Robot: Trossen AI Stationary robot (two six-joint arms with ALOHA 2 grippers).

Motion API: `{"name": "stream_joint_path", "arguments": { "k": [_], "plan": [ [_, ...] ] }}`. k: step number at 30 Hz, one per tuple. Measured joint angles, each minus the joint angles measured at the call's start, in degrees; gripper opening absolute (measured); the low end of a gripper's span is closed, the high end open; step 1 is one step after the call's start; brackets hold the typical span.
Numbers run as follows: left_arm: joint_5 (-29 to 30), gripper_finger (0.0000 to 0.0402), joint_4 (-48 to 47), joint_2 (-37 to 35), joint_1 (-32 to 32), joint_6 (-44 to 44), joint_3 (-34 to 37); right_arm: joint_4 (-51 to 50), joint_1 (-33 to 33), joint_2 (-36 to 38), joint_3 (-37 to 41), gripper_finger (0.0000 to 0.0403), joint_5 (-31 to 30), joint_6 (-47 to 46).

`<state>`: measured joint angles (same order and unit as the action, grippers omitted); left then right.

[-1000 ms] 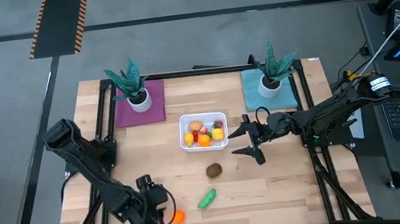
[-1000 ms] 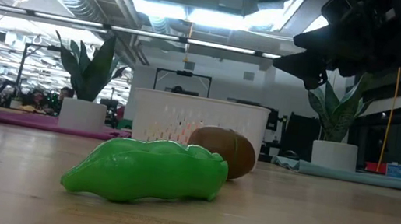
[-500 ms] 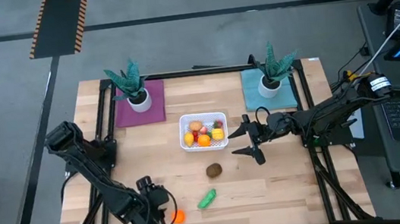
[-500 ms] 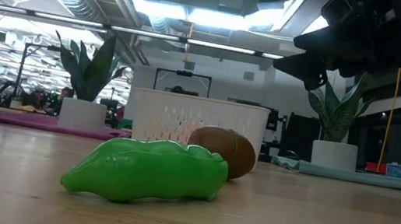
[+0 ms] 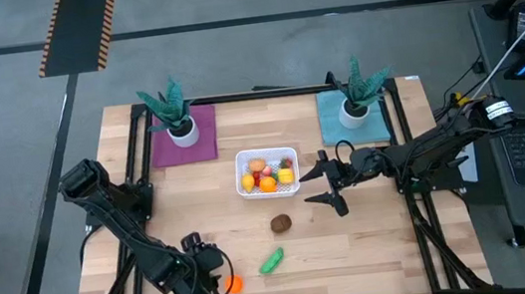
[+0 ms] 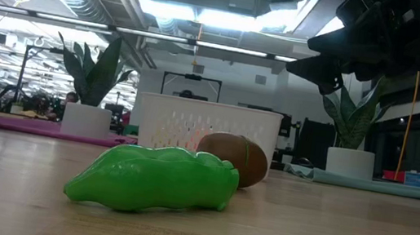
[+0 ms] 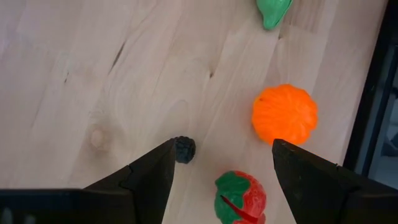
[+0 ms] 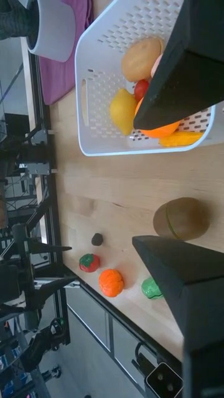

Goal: Pick and placing Produce into tupperware
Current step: Put the blackberry into the white bin

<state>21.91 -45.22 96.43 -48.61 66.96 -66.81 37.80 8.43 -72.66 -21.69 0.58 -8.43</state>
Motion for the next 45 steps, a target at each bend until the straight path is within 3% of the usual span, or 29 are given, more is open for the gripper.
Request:
{"name": "stream_joint_path", "arguments": {
  "k": [3,15,19,28,45],
  "plan": [
    [0.00,0.0259,-0.02,0.00,0.29,1.59,0.00,0.00,0.00,0.00,0.00,0.0294,0.00,0.03],
    [-0.04,0.0259,-0.66,0.00,2.94,21.29,0.08,0.00,0.00,0.00,0.00,0.0294,0.00,0.12],
    [-1.00,0.0259,-0.88,1.28,3.46,22.95,0.11,0.00,0.00,0.00,0.00,0.0294,0.02,0.12],
    [-12.61,0.0259,-0.86,8.12,6.04,23.12,0.11,-0.20,0.00,-0.02,0.00,0.0294,0.00,1.40],
    [-12.47,0.0259,-0.84,9.06,7.62,25.97,0.13,-0.22,0.00,-0.02,0.00,0.0294,-0.02,1.38]
  ]
}}
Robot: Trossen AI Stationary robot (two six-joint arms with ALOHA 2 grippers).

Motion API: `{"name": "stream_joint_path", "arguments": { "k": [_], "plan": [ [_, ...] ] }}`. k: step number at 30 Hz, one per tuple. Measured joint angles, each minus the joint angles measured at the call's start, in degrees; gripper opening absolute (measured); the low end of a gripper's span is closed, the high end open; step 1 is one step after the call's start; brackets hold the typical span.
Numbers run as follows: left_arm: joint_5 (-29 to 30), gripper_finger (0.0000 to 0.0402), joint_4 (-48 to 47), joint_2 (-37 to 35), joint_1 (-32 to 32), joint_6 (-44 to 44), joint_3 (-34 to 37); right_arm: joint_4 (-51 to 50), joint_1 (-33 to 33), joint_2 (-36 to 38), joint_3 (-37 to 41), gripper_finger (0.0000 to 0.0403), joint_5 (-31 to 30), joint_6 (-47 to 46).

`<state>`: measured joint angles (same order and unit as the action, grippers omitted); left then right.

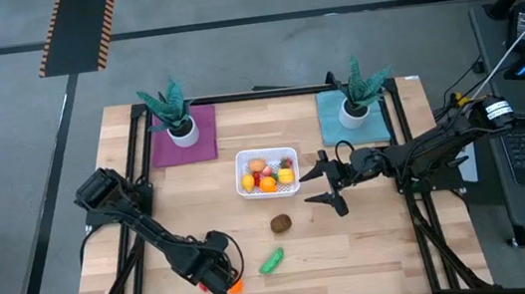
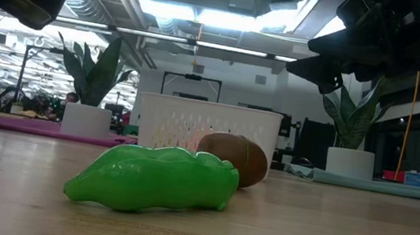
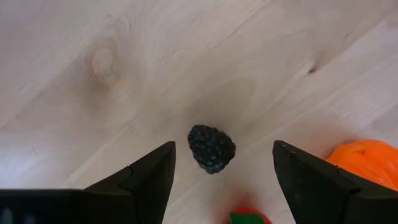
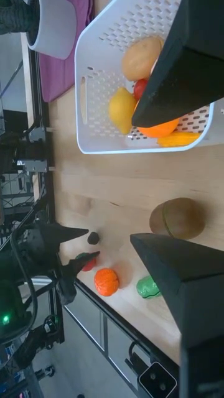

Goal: Pick and placing Produce into tupperware
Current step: Put the blackberry into the white bin

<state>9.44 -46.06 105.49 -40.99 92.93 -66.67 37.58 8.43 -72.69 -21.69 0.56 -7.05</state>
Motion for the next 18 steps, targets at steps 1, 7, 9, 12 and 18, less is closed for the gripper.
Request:
{"name": "stream_joint_path", "arguments": {
  "k": [1,7,9,12,18],
  "plan": [
    [0.02,0.0259,0.00,-0.01,0.00,0.02,0.00,0.00,0.00,0.00,0.00,0.0294,0.00,0.00],
    [0.07,0.0259,-0.10,0.53,0.05,0.40,-0.03,-0.02,0.00,0.00,0.00,0.0294,0.00,0.00],
    [0.05,0.0259,-0.53,0.85,0.09,1.24,-0.02,-0.02,0.00,0.00,0.00,0.0294,0.00,0.00],
    [0.02,0.0259,-0.27,1.29,0.11,1.40,-0.04,-0.05,0.01,0.00,0.00,0.0294,0.00,0.00],
    [-0.05,0.0259,-1.10,1.75,0.24,1.45,-0.02,-0.31,0.01,0.00,0.00,0.0294,0.00,-0.01]
  ]
}}
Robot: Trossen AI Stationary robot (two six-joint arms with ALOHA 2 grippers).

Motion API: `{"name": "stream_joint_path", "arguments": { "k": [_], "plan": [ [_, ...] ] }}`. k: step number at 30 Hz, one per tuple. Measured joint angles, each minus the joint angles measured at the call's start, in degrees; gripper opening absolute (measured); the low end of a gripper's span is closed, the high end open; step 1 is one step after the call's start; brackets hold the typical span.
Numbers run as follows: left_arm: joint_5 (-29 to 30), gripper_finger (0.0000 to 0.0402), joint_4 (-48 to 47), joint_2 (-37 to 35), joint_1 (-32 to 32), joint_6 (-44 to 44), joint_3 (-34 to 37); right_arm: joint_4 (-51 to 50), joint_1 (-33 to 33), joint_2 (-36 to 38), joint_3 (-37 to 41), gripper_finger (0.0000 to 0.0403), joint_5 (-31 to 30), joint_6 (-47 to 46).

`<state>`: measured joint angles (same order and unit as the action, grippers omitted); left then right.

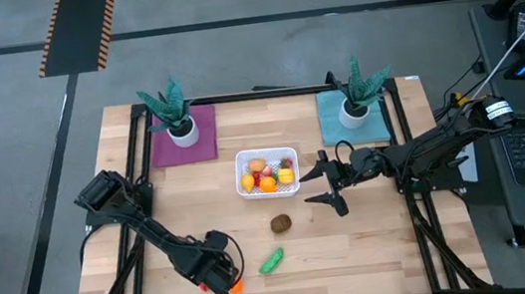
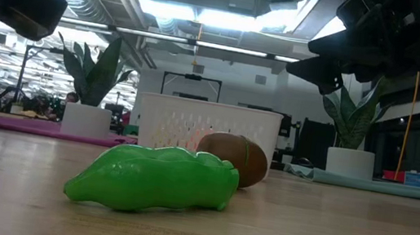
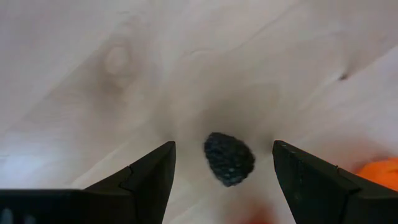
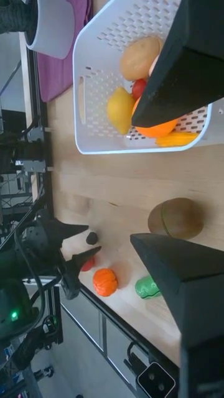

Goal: Pick and placing Produce into tupperware
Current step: Put the blackberry into the white bin

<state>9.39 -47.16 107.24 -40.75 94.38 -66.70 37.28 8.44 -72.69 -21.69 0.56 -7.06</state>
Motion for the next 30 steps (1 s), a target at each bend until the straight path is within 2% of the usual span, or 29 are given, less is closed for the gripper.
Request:
{"name": "stream_joint_path", "arguments": {
  "k": [12,30],
  "plan": [
    [-0.15,0.0256,0.45,0.95,0.13,1.25,-0.13,0.05,0.01,0.00,0.00,0.0294,0.00,-0.16],
    [-1.20,0.0180,0.63,2.02,0.39,1.03,-0.13,0.15,-0.01,0.00,0.00,0.0294,0.00,-0.20]
  ]
}}
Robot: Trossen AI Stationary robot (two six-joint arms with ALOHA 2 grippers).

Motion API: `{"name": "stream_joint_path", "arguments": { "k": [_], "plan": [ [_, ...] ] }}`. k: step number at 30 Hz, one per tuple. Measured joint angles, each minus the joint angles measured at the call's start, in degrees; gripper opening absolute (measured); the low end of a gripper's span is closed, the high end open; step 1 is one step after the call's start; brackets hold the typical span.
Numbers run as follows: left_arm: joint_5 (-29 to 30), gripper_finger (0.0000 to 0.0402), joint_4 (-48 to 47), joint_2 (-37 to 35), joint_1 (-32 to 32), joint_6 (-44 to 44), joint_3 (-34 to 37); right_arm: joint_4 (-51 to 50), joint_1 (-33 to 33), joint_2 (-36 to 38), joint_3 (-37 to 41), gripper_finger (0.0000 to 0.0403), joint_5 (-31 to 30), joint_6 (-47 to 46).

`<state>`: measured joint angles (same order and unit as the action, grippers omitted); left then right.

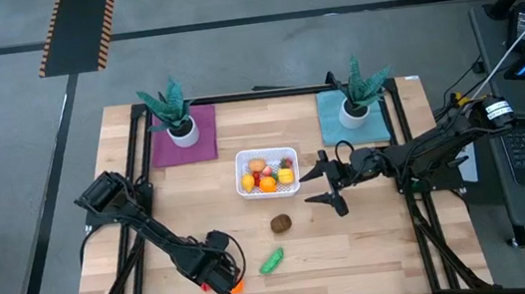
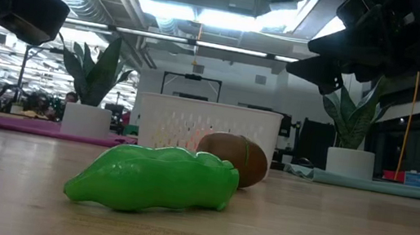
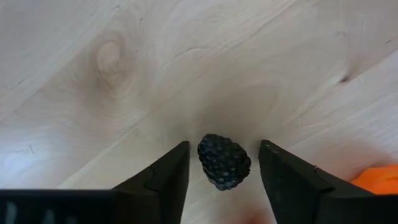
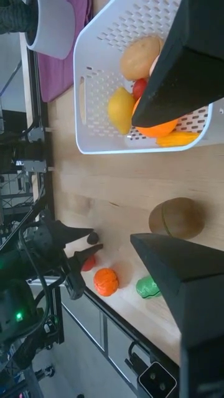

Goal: Pick and placing Produce into tupperware
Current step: Put the blackberry into the white bin

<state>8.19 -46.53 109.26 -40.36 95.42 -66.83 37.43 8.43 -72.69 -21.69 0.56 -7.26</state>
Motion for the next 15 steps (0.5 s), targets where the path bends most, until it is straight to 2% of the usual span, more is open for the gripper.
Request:
{"name": "stream_joint_path", "arguments": {
  "k": [11,15],
  "plan": [
    [-0.13,0.0091,-1.53,-0.05,-0.04,-4.47,0.02,0.00,0.00,0.00,0.00,0.0294,0.00,0.01],
    [0.07,0.0087,-1.59,-0.05,-0.09,-4.53,0.02,0.00,0.00,0.00,0.00,0.0294,0.00,-0.01]
  ]
}}
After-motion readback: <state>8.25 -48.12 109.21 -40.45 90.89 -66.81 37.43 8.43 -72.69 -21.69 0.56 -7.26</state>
